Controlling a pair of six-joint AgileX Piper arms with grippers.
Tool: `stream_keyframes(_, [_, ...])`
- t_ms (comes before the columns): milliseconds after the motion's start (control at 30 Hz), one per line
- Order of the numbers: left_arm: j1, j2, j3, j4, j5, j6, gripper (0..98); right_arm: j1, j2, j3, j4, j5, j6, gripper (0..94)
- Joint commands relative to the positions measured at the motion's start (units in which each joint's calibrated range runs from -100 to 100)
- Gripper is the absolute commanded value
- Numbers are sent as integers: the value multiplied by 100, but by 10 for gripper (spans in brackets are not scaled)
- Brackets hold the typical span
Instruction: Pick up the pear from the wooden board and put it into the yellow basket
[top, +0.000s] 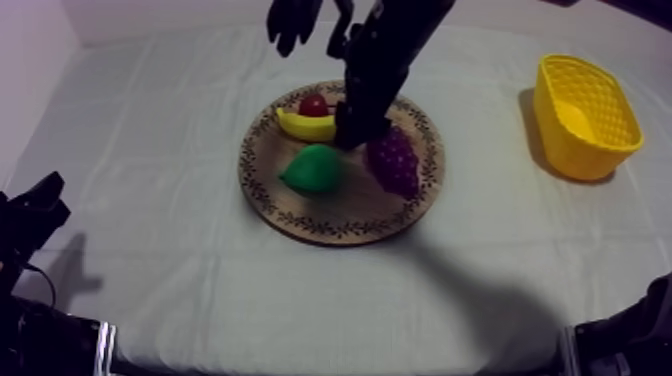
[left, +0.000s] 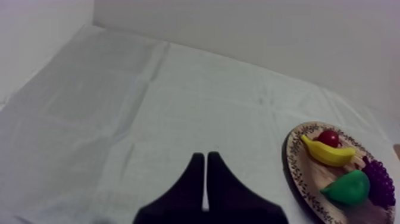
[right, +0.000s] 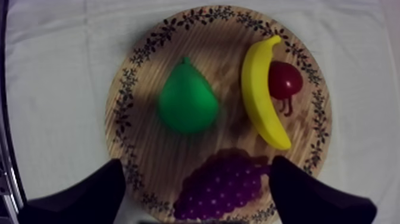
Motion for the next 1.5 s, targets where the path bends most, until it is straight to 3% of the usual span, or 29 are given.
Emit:
stream_keyframes(0, [-1, 0, 5, 1, -1, 1, 1, -22, 328, -81, -5, -35, -4, 858])
stream_keyframes(700, [-1, 0, 5, 1, -1, 1, 1, -211, 2170, -952, -82, -339, -38, 832])
stream_keyframes(1067, [-1, 0, 5, 1, -1, 1, 1, -255, 2572, -1106, -109, -379, -48, 653])
stream_keyframes(1300, [-1, 0, 5, 1, -1, 1, 1, -230, 2585, -1078, -172, -453, -53, 409])
stream_keyframes(1467, [-1, 0, 5, 1, -1, 1, 1, -221, 2188, -742, -216, -439, -15, 390])
